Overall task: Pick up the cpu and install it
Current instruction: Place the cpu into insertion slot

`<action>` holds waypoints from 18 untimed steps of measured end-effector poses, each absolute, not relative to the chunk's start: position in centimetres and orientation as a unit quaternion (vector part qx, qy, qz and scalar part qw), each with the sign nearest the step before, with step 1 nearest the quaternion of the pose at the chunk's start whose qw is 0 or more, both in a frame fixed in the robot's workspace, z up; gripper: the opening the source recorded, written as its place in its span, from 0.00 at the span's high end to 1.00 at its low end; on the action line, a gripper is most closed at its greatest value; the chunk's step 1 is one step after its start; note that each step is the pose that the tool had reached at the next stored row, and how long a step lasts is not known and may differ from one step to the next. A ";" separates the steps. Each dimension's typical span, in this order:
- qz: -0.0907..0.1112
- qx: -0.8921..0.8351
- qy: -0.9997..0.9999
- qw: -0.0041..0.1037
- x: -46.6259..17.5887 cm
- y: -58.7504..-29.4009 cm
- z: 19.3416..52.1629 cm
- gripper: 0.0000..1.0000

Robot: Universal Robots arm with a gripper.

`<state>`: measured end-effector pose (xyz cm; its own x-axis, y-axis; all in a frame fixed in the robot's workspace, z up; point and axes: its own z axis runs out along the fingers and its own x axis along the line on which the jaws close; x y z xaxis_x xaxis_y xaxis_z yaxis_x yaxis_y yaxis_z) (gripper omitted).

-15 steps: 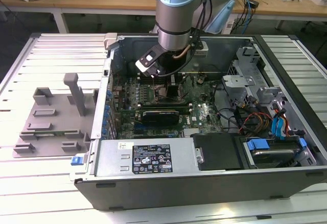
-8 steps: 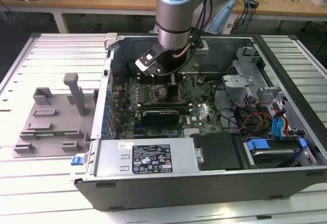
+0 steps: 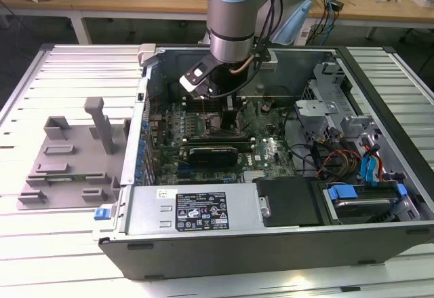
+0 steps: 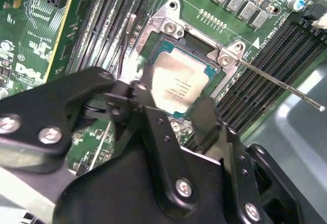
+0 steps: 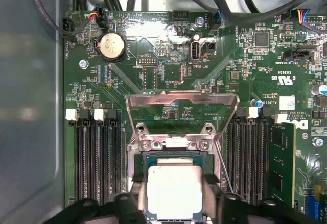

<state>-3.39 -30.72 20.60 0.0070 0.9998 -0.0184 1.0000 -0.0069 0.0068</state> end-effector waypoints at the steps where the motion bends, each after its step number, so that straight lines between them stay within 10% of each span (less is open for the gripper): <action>1: -0.004 0.710 0.705 0.009 -3.4 -30.7 20.6 0.49; 7: -0.004 0.710 0.705 0.009 -3.4 -30.7 20.6 0.89; 18: -0.002 0.710 0.705 0.009 -3.7 -30.7 20.5 0.89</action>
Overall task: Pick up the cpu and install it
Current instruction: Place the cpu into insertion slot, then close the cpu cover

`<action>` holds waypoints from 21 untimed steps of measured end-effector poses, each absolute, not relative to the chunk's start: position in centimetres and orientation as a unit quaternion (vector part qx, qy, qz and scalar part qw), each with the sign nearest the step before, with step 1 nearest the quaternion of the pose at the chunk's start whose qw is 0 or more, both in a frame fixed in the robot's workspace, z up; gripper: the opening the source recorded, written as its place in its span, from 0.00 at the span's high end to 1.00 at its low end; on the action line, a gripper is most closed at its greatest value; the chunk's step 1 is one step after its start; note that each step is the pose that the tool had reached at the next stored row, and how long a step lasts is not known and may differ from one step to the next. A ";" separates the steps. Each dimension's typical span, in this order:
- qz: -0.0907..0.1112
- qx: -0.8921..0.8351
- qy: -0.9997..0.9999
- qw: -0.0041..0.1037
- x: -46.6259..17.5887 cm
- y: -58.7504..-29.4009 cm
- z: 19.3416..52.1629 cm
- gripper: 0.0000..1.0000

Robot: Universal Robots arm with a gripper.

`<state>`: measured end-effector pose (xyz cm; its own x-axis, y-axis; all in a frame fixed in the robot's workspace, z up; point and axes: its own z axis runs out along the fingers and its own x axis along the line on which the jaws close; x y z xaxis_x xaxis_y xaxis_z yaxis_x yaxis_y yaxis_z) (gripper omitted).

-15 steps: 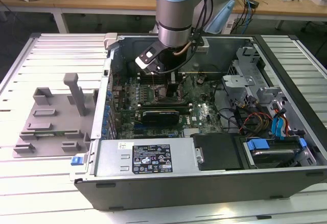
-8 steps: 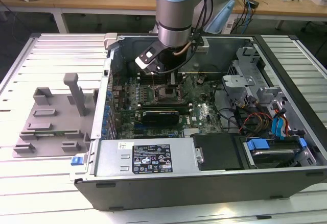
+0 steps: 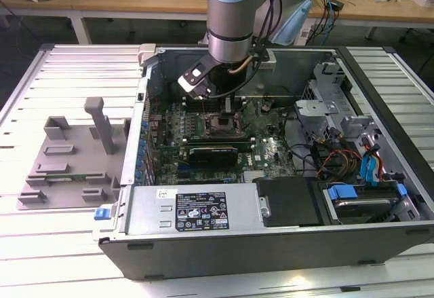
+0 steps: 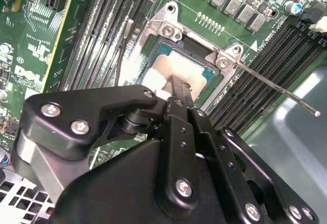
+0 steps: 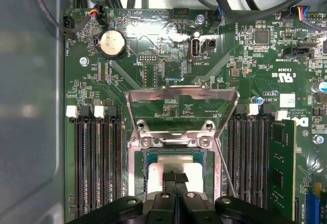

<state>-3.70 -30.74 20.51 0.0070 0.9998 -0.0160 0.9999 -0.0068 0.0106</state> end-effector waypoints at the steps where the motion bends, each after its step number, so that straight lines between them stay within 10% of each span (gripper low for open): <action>1: -0.001 0.710 0.705 0.009 -3.7 -30.8 20.4 0.89; 21: 0.000 0.710 0.705 0.008 -3.7 -30.8 25.5 0.89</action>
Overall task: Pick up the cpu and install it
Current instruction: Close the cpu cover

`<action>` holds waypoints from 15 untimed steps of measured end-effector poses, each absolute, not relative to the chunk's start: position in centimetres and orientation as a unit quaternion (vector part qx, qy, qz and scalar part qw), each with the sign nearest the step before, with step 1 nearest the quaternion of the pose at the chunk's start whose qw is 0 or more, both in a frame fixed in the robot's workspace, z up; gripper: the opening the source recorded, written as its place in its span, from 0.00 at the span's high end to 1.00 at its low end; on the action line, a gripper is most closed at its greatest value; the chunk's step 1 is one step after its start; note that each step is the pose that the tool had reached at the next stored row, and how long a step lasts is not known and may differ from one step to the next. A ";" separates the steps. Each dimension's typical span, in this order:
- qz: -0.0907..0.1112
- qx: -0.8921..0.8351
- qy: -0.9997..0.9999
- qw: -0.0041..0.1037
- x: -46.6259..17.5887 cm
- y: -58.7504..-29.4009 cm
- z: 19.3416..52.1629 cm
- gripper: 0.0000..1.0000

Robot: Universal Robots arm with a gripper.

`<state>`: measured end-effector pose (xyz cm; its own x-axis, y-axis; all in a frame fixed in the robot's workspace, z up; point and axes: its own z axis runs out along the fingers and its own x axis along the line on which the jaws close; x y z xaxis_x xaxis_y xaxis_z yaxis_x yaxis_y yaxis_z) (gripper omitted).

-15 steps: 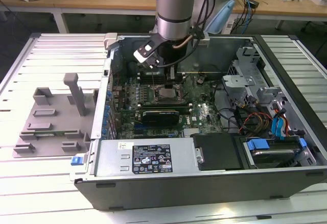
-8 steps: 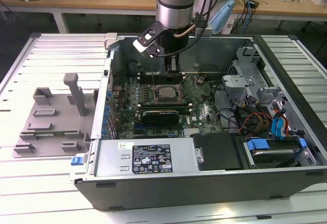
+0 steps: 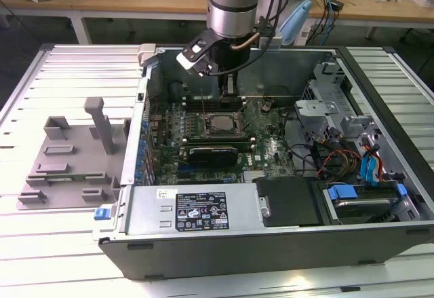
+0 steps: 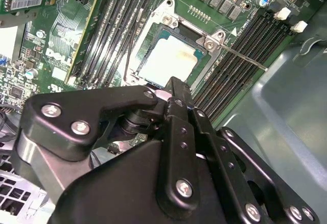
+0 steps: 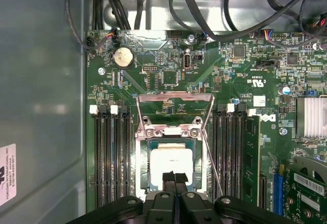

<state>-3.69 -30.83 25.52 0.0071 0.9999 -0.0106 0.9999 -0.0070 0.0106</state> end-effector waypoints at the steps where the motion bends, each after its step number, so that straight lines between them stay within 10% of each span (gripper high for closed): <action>1: 0.000 0.710 0.705 0.008 -3.7 -30.8 25.6 0.89; 15: 0.000 0.710 0.705 0.007 -2.9 -30.8 27.8 0.89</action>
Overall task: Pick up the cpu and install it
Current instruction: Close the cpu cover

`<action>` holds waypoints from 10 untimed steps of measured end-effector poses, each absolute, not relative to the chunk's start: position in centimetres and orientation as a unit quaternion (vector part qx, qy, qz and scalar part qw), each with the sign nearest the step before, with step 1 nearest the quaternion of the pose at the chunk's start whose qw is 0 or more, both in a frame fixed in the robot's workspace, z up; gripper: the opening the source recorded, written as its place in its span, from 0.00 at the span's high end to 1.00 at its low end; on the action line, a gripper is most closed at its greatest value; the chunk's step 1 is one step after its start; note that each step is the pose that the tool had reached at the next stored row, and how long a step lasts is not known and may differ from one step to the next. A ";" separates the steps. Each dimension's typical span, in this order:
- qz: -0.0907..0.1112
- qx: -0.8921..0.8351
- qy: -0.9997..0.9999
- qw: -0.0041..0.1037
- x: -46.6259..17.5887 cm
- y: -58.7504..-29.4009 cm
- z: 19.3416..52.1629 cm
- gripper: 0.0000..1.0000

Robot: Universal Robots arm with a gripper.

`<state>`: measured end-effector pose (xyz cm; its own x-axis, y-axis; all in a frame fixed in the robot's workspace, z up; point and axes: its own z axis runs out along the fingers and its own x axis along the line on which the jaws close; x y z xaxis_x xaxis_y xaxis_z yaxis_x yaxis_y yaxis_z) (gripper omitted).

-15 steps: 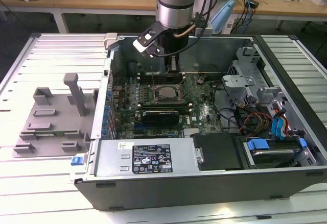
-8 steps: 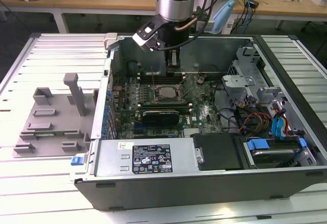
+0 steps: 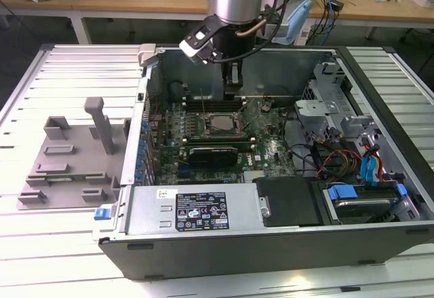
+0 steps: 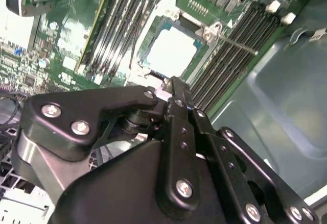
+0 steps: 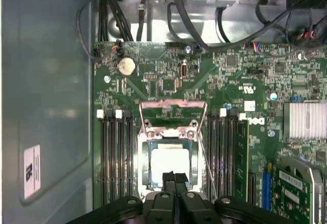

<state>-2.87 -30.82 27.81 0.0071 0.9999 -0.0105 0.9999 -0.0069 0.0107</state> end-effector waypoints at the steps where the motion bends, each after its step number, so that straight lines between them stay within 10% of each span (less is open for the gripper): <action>1: 0.000 0.710 0.705 0.007 -2.6 -30.8 27.8 0.89; 10: 0.000 0.710 0.705 0.007 4.1 -30.8 27.8 0.89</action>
